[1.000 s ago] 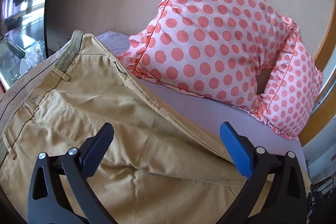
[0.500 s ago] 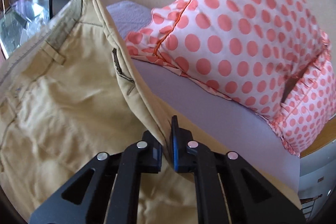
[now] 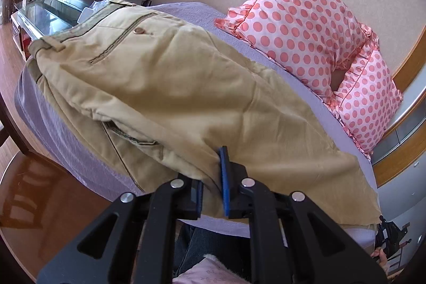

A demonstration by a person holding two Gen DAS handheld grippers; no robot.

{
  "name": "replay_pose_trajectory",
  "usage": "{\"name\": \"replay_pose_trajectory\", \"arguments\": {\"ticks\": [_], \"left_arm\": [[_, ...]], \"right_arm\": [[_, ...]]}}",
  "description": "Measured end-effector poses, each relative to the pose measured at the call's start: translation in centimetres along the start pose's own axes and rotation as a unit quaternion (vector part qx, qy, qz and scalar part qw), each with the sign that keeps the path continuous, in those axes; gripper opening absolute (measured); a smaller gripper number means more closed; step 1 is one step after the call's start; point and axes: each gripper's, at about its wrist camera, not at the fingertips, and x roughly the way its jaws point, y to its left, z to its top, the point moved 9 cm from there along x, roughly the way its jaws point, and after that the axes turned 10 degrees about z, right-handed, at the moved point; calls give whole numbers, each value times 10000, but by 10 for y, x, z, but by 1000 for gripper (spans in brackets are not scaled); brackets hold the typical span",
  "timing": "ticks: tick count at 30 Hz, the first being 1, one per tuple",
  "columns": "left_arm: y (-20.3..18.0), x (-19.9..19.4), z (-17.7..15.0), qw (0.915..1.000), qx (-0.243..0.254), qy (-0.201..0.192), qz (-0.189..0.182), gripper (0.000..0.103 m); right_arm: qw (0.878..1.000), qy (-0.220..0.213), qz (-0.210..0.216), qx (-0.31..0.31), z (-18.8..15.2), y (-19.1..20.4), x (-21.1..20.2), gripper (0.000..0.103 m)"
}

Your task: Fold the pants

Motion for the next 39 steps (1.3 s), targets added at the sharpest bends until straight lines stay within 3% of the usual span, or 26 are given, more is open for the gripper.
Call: {"name": "replay_pose_trajectory", "arguments": {"ticks": [3, 4, 5, 7, 9, 15, 18, 19, 20, 23, 27, 29, 32, 34, 36, 37, 38, 39], "left_arm": [[0, -4, -3, 9999, 68, -87, 20, 14], [0, -4, -4, 9999, 95, -118, 34, 15], [0, -5, -5, 9998, 123, -152, 34, 15], [0, -6, -7, 9996, 171, -205, 13, 16], [1, -6, -10, 9995, 199, -227, -10, 17], [5, -12, -12, 9993, 140, -297, -182, 27], [12, -21, -10, 9988, 66, -434, -227, 34], [15, -25, -9, 9985, 1, -495, -253, 37], [20, -29, -7, 9981, -69, -563, -251, 39], [38, -41, -1, 9963, -295, -805, -105, 49], [51, -47, 0, 9948, -491, -880, -131, 57], [53, -45, -4, 9952, -515, -812, -198, 58], [53, -42, -11, 9962, -477, -695, -229, 62], [53, -41, -16, 9966, -447, -626, -289, 65], [52, -40, -19, 9969, -395, -567, -364, 68], [51, -39, -21, 9970, -354, -544, -417, 70], [49, -39, -22, 9971, -306, -521, -458, 71], [48, -38, -23, 9972, -259, -516, -469, 76]], "right_arm": [[9988, 9, -392, -285, 0, -1, -7, 5], [9978, -39, -548, -378, 1, -1, -11, 16], [9958, -133, -767, -478, 3, -2, -17, 48], [9917, -402, -1020, -672, 11, -3, -28, 78], [9878, -534, -1195, -842, 15, -4, -34, 78], [9829, -488, -1471, -997, 9, -13, -28, 63], [9834, -286, -1323, -1209, -1, -9, -14, 34], [9837, -179, -1269, -1261, -4, -9, -8, 16], [9847, -146, -1206, -1253, -5, -9, -3, 5], [9856, -255, -908, -1401, -1, 14, 6, 4], [9733, 29, 50, -2296, -24, 110, 36, 4], [9583, 423, 742, -2729, -60, 166, 56, 4], [9202, 1301, 1788, -3229, -140, 236, 81, 4], [8798, 2116, 2320, -3569, -207, 263, 90, 4], [8232, 3071, 2353, -4155, -279, 268, 97, 7], [7961, 3386, 2235, -4491, -308, 263, 98, 14], [7791, 3548, 2172, -4689, -325, 257, 96, 27], [7703, 3627, 2169, -4776, -334, 253, 93, 37]]}}
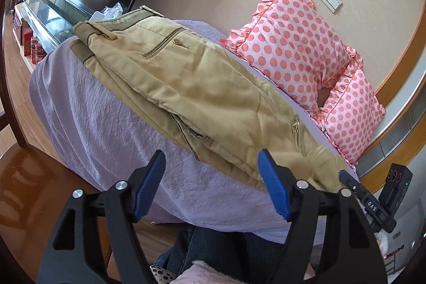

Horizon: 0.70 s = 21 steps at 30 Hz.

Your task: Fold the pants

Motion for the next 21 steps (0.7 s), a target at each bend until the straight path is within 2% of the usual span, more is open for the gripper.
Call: {"name": "replay_pose_trajectory", "arguments": {"ticks": [1, 2, 3, 7, 12, 16, 21], "left_arm": [[-2, 1, 0, 10000, 50, -1, -14, 79], [-3, 3, 0, 10000, 88, 12, -34, 79], [-5, 5, 0, 9999, 109, 27, -62, 79], [-5, 9, 1, 9999, 110, 3, 23, 79], [-2, 22, 10, 9995, -13, 21, 315, 79], [-1, 31, 19, 9992, -166, 131, 333, 78], [-3, 22, 47, 9989, -261, -155, 368, 77]], "right_arm": [[10000, -14, 69, 22, -4, 2, -1, 60], [9998, -110, 125, 116, -4, 0, -6, 74], [9993, -236, 169, 218, -4, -3, -13, 77], [9971, -492, 105, 568, -1, -21, -32, 83], [9938, -437, 111, 1013, -7, -37, -24, 83], [9930, -406, 206, 1087, -10, -36, -18, 83], [9923, -435, 291, 1119, -12, -35, -17, 83]]}}
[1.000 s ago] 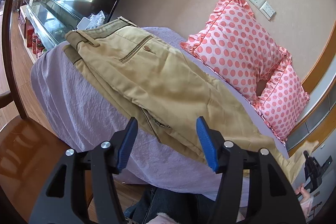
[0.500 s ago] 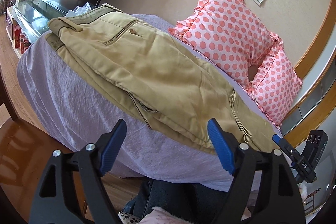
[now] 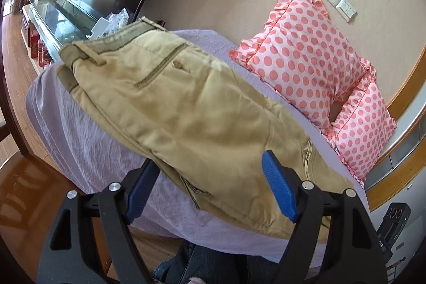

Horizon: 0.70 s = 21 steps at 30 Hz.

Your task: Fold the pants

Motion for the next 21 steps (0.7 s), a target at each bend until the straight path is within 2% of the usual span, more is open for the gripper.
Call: {"name": "replay_pose_trajectory", "arguments": {"ticks": [2, 5, 8, 11, 12, 15, 17, 19, 21], "left_arm": [[7, 4, 18, 9998, -175, -71, 100, 77], [30, 16, 42, 9970, -693, -99, 328, 77], [48, 24, 60, 9920, -1231, -80, 272, 72], [67, 34, 71, 9866, -1556, -35, 497, 38], [69, 36, 73, 9855, -1571, -32, 642, 17], [52, 30, 83, 9889, -1092, -164, 998, 11], [16, 14, 96, 9922, -494, -489, 1031, 9], [-38, -1, 104, 9950, 103, -679, 720, 8], [-103, -12, 101, 9931, 775, -789, 388, 8]], "right_arm": [[10000, -24, 26, 36, 0, -2, -1, 83], [9999, -94, 81, 99, -1, -5, -4, 83], [9997, -171, 130, 139, -2, -8, -10, 84], [9993, -259, 158, 199, -2, -13, -15, 84], [9992, -294, 177, 218, -2, -15, -17, 84], [9988, -384, 215, 230, -2, -19, -23, 84], [9984, -482, 205, 224, -1, -21, -30, 84], [9975, -633, 170, 253, 2, -26, -39, 84], [9961, -831, 68, 304, 5, -32, -52, 84]]}}
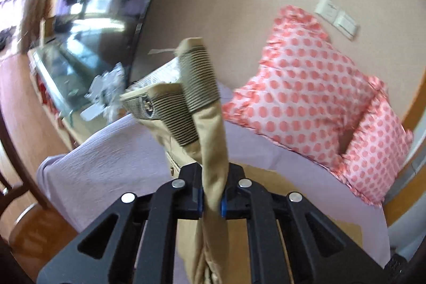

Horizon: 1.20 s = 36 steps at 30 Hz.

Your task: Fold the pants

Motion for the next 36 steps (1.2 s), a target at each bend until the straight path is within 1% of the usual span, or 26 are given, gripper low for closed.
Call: {"name": "replay_pose_trajectory", "arguments": {"ticks": [2, 3, 4, 6, 8, 9, 12, 13, 14, 15, 16, 17, 18, 19, 20, 21, 22, 24, 25, 26, 27, 28, 30, 32, 35, 36], "left_arm": [[-75, -14, -8, 9954, 797, -99, -521, 8], [-111, -22, -18, 9895, 1187, -134, -818, 8], [-149, -31, -33, 9801, 1598, -152, -1170, 8], [-214, -47, -74, 9547, 2308, -30, -1877, 9], [-266, -57, -129, 9218, 2975, 277, -2471, 9], [-285, -58, -159, 9043, 3330, 443, -2635, 9], [-314, -44, -251, 8526, 4385, 994, -2664, 9], [-314, -42, -271, 8397, 4618, 1090, -2642, 11], [-311, -41, -283, 8330, 4838, 937, -2515, 11], [-308, -46, -286, 8266, 4983, 738, -2511, 15], [-304, -56, -285, 8189, 5038, 647, -2673, 17], [-298, -66, -279, 8139, 4990, 631, -2907, 20], [-294, -74, -269, 8137, 4879, 606, -3101, 26], [-286, -82, -255, 8169, 4685, 595, -3310, 33], [-277, -87, -239, 8264, 4453, 581, -3397, 40], [-265, -82, -218, 8414, 4192, 557, -3364, 56], [-259, -77, -202, 8587, 3955, 504, -3221, 65], [-230, -40, -163, 9024, 3485, 457, -2494, 65], [-212, -16, -147, 9204, 3230, 589, -2124, 65], [-195, 8, -136, 9328, 2962, 814, -1884, 65], [-180, 29, -129, 9397, 2737, 1089, -1739, 64], [-169, 48, -126, 9429, 2561, 1360, -1640, 64], [-156, 75, -126, 9427, 2330, 1808, -1559, 64], [-149, 92, -131, 9371, 2236, 2123, -1635, 64], [-155, 101, -142, 9251, 2121, 2476, -1949, 64], [-158, 105, -145, 9227, 2120, 2543, -1973, 68]], "right_arm": [[9995, -246, -154, 85, 6, -10, -17, 84], [9988, -377, -262, 154, 10, -17, -27, 85], [9979, -486, -376, 224, 12, -24, -35, 87], [9945, -715, -643, 419, 16, -42, -56, 88], [9898, -939, -858, 643, 19, -58, -78, 89], [9869, -1053, -953, 770, 19, -66, -89, 89], [9786, -1307, -1112, 1134, 21, -86, -118, 89], [9771, -1334, -1105, 1233, 22, -91, -123, 89], [9766, -1320, -1047, 1334, 22, -95, -126, 91], [9770, -1252, -956, 1434, 23, -98, -125, 91], [9780, -1148, -864, 1515, 23, -101, -122, 91], [9793, -1013, -762, 1578, 24, -102, -116, 91], [9806, -849, -660, 1637, 25, -104, -107, 91], [9817, -694, -564, 1678, 26, -105, -97, 91], [9825, -523, -489, 1717, 26, -106, -87, 91], [9832, -363, -443, 1732, 26, -107, -77, 91], [9839, -202, -431, 1723, 27, -108, -68, 91], [9838, 116, -581, 1691, 24, -114, -53, 86], [9835, 273, -683, 1650, 24, -117, -45, 78], [9832, 390, -757, 1616, 24, -120, -40, 73], [9830, 458, -817, 1581, 25, -122, -36, 73], [9831, 502, -817, 1563, 27, -122, -32, 73], [9826, 568, -834, 1559, 31, -126, -27, 69], [9819, 565, -777, 1629, 34, -131, -22, 62], [9801, 629, -641, 1770, 34, -137, -19, 50], [9793, 640, -593, 1827, 34, -138, -20, 48]]}}
